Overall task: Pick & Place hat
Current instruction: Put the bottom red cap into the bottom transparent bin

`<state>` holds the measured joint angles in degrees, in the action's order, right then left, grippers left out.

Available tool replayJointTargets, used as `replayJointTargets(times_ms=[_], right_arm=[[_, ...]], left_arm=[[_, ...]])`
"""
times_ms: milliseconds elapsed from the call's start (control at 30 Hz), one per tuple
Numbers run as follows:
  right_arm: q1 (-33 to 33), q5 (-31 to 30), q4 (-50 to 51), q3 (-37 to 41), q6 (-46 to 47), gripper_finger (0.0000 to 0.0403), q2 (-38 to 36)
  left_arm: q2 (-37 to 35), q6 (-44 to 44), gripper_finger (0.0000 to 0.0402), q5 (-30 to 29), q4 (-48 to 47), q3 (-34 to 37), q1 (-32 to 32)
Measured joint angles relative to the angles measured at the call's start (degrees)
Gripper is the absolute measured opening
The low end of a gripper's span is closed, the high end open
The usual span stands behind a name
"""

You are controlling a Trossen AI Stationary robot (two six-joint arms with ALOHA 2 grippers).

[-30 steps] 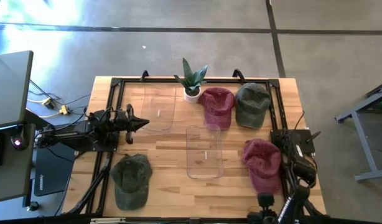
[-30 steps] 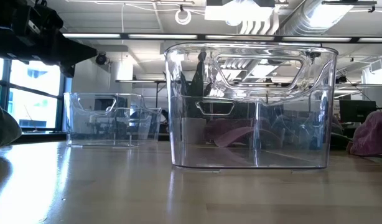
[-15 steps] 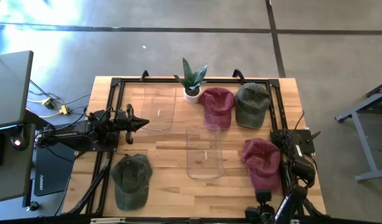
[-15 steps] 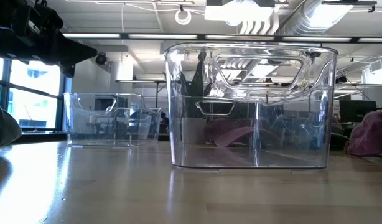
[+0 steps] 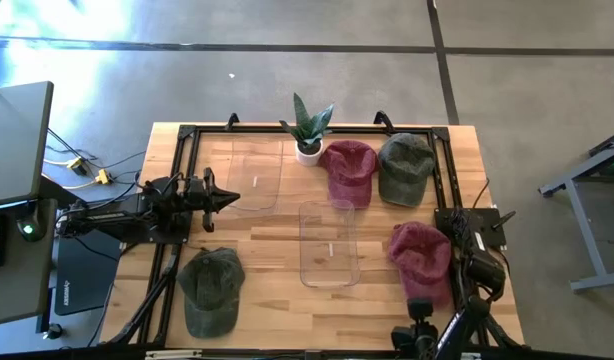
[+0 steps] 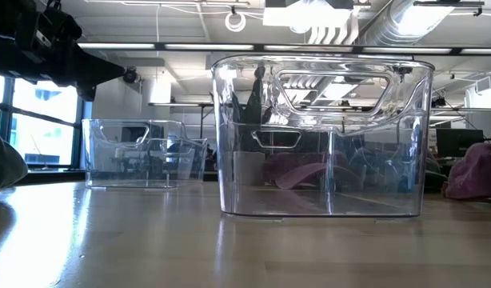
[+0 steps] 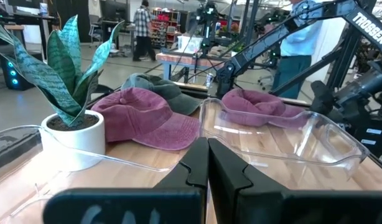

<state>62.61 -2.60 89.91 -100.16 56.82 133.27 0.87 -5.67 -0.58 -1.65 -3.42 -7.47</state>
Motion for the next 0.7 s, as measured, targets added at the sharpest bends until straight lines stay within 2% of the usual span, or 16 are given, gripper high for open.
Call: replayJointTargets(times_ms=[133,433,700], right_arm=[[-0.1,2.6,0.3,4.1,1.3,0.0259,-0.3],[0.0,2.9,0.6,6.9,-0.7,0.0259,-0.1],[-2.9,4.2,0.4,6.8,-10.2,0.0244,0.0]], left_arm=[[0.0,0.0,0.0000,0.0,0.0,0.0,0.0],[0.0,0.0,0.0000,0.0,0.0,0.0,0.0],[0.0,0.0,0.0000,0.0,0.2,0.0,0.0]])
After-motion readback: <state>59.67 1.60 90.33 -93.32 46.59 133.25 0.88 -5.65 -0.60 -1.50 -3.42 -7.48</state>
